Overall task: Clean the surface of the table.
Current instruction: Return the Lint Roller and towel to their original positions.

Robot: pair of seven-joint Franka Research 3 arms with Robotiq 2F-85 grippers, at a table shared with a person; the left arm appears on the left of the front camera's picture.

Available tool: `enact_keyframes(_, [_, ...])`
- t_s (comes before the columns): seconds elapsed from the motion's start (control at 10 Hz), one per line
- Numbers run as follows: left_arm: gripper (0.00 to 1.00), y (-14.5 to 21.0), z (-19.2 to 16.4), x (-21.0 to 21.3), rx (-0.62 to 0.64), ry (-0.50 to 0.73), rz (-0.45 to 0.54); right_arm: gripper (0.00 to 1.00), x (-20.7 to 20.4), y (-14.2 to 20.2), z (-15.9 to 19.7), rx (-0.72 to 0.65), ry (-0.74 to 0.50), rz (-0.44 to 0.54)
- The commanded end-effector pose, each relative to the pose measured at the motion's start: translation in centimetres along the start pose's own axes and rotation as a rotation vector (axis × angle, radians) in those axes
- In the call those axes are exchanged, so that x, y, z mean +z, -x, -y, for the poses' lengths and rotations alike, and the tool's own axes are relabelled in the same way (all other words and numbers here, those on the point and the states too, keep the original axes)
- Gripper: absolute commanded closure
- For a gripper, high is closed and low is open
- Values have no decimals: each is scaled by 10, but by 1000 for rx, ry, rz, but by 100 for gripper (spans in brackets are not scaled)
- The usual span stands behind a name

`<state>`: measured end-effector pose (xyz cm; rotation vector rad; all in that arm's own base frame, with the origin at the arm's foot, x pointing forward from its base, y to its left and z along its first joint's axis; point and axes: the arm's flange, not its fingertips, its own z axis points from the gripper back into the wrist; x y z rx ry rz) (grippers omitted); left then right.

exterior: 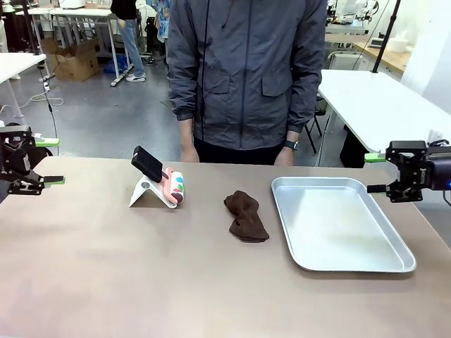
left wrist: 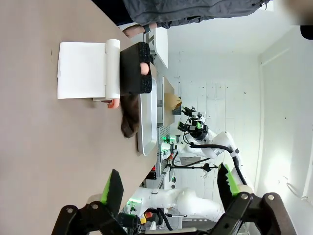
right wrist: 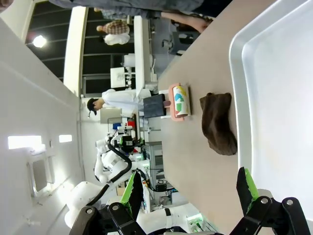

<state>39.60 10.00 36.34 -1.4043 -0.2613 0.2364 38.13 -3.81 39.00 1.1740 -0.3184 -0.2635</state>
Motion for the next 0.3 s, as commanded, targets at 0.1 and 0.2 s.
enact_keyframes(0.1, [0, 4, 3, 0, -7, 0, -5, 0, -2, 0, -3, -3, -16, 7])
enact_keyframes(0.2, [0, 4, 3, 0, -7, 0, -5, 0, -2, 0, -3, -3, -16, 7])
